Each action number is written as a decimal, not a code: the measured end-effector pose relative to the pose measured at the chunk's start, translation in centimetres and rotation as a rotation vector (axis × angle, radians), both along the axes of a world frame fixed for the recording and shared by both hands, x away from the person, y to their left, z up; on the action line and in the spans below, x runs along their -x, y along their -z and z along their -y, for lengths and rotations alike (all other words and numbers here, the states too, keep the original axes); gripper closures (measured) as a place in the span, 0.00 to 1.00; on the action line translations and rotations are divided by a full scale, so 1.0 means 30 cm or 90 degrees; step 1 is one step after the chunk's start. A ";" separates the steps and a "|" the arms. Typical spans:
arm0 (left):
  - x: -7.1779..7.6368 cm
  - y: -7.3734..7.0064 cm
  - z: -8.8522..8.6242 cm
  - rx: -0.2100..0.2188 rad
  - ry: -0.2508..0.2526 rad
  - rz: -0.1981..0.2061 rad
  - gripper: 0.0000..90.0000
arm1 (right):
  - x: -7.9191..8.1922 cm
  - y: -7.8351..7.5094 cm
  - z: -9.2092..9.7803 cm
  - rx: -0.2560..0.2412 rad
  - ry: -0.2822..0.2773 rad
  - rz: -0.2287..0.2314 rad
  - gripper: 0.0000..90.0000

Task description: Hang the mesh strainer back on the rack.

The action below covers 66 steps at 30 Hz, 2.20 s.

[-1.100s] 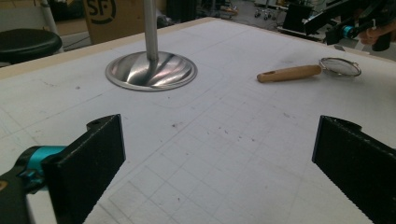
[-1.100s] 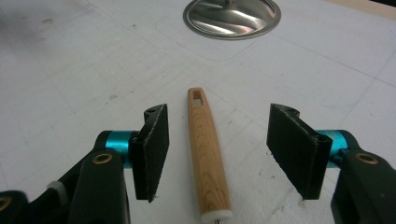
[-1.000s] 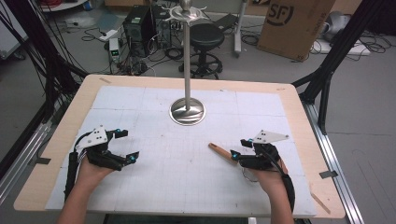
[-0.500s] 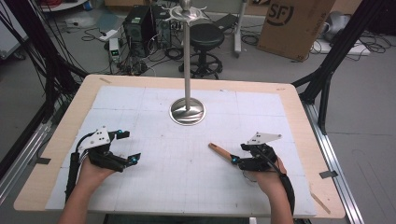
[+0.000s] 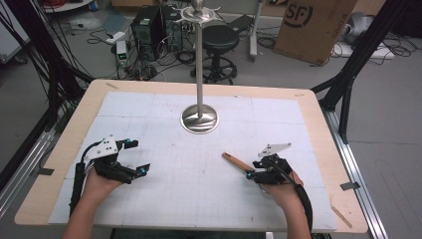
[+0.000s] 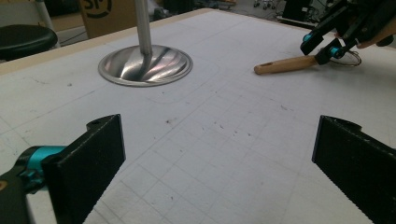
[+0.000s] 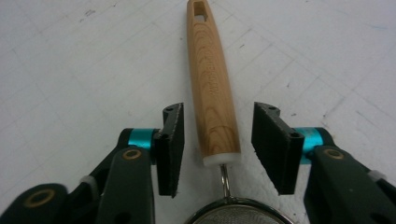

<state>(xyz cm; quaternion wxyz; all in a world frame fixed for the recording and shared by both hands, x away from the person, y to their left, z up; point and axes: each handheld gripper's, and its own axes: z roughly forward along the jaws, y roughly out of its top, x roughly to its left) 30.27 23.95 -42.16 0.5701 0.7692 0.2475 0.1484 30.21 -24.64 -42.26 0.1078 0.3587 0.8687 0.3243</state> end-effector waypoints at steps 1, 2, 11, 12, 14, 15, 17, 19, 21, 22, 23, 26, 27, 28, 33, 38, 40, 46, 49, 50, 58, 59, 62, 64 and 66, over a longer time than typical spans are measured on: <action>-0.001 0.001 0.000 -0.001 0.001 0.001 0.03 | 0.000 0.004 -0.006 0.002 -0.001 -0.004 0.64; -0.001 0.001 0.000 -0.003 0.000 0.001 0.03 | -0.002 0.009 -0.012 0.008 -0.005 -0.004 0.66; -0.001 0.003 0.000 -0.006 -0.001 -0.002 0.03 | -0.009 0.026 -0.038 0.025 0.037 -0.005 0.74; -0.001 0.003 0.001 -0.006 -0.001 -0.002 0.03 | -0.010 0.027 -0.040 0.024 0.046 -0.004 0.74; 0.000 0.002 0.000 -0.007 -0.001 -0.001 0.03 | -0.012 0.028 -0.043 0.023 0.057 -0.001 0.74; 0.000 0.002 -0.001 -0.006 -0.001 -0.001 0.03 | -0.012 0.028 -0.043 0.024 0.056 -0.001 0.74; 0.000 0.002 -0.002 -0.007 -0.002 -0.001 0.03 | -0.011 0.027 -0.044 0.028 0.050 -0.002 0.72; -0.001 0.003 -0.004 -0.008 -0.002 0.000 0.03 | -0.012 0.022 -0.044 0.033 0.041 -0.012 0.69; -0.002 0.005 -0.007 -0.012 -0.006 -0.002 0.03 | -0.016 0.018 -0.045 0.047 0.030 -0.017 0.69; -0.003 0.007 -0.009 -0.017 -0.007 -0.002 0.03 | -0.017 0.015 -0.045 0.051 0.025 -0.020 0.69; -0.004 0.009 -0.012 -0.021 -0.009 -0.003 0.03 | -0.019 0.012 -0.044 0.055 0.023 -0.027 0.69; -0.005 0.012 -0.019 -0.024 -0.015 -0.005 0.03 | -0.021 0.009 -0.043 0.061 0.019 -0.034 0.69; -0.005 0.012 -0.020 -0.023 -0.015 -0.005 0.03 | -0.023 0.009 -0.043 0.062 0.018 -0.037 0.69; -0.005 0.011 -0.020 -0.022 -0.015 -0.005 0.03 | -0.026 0.009 -0.044 0.063 0.016 -0.038 0.69; -0.003 0.010 -0.019 -0.022 -0.014 -0.003 0.03 | -0.038 -0.005 -0.058 0.099 0.003 -0.051 0.69; -0.003 0.009 -0.020 -0.022 -0.013 -0.003 0.03 | -0.056 -0.019 -0.076 0.137 -0.008 -0.085 0.69; -0.002 0.007 -0.021 -0.017 -0.010 0.000 0.03 | -0.068 -0.023 -0.084 0.150 -0.013 -0.097 0.69; 0.001 0.002 -0.024 -0.006 -0.008 0.004 0.03 | -0.095 -0.031 -0.103 0.175 -0.024 -0.132 0.71; 0.003 0.000 -0.025 -0.004 -0.008 0.005 0.03 | -0.092 -0.029 -0.098 0.163 -0.022 -0.127 0.75; 0.003 -0.001 -0.026 -0.004 -0.008 0.006 0.03 | -0.090 -0.027 -0.094 0.157 -0.020 -0.124 0.75; 0.002 -0.003 -0.030 -0.002 -0.011 0.007 0.03 | -0.068 -0.023 -0.073 0.122 -0.026 -0.060 0.76; 0.002 -0.002 -0.030 -0.002 -0.011 0.007 0.03 | -0.067 -0.026 -0.072 0.112 -0.022 -0.053 0.76; 0.002 -0.003 -0.032 -0.004 -0.011 0.006 0.03 | -0.064 -0.042 -0.068 0.085 -0.016 -0.031 0.76; 0.003 -0.004 -0.032 -0.002 -0.013 0.007 0.03 | -0.062 -0.056 -0.068 0.068 -0.018 -0.014 0.76; 0.004 -0.005 -0.033 0.000 -0.013 0.008 0.03 | -0.056 -0.077 -0.067 0.048 -0.019 0.005 0.76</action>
